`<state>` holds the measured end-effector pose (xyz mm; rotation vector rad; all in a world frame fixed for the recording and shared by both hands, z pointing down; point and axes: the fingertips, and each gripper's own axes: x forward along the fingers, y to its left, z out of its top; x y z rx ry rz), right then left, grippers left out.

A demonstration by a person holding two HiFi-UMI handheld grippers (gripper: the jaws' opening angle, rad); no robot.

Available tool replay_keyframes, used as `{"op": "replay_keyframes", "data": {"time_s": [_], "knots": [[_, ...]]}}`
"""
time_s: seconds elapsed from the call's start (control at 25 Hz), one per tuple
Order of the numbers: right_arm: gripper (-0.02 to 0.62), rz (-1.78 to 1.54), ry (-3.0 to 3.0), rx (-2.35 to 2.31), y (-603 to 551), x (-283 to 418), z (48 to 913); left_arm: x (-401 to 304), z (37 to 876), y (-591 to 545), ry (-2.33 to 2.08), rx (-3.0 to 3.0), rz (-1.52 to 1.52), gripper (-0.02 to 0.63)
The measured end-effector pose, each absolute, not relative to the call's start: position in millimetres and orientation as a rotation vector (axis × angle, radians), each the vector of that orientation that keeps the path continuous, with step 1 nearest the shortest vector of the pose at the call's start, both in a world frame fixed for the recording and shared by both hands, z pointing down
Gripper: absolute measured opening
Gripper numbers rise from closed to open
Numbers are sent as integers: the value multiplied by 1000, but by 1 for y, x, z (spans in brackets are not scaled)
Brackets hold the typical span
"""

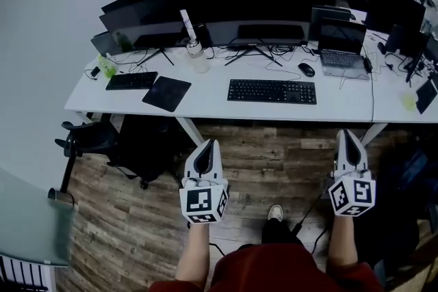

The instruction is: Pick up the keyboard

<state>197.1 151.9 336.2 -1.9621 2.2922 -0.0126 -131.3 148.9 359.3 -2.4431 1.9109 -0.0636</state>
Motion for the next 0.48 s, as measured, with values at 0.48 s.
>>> {"op": "replay_keyframes", "data": {"time_s": [0.48], "knots": [[-2,-62,2218,-2015,55,283,340,-50,346,35,1860,-2485,-62,5]]}}
